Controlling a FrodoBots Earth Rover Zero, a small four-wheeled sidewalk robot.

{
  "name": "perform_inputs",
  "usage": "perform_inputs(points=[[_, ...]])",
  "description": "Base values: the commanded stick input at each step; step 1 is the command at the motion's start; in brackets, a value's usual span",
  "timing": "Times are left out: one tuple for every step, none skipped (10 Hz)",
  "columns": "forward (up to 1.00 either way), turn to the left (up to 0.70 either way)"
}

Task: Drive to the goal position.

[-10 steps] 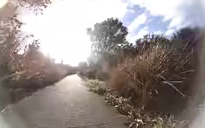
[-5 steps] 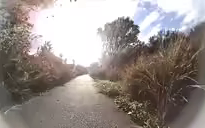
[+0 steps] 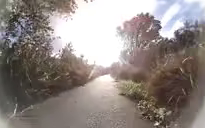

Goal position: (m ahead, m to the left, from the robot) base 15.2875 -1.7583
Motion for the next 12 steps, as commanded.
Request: perform_inputs(points=[[0.50,0.53],[0.50,0.18],[0.50,-0.19],[0.50,-0.47],[0.50,-0.47],[0.50,-0.47],[0.50,-0.47],[0.50,-0.47],[0.50,-0.47],[0.50,-0.47],[0.50,-0.47],[0.50,-0.47]])
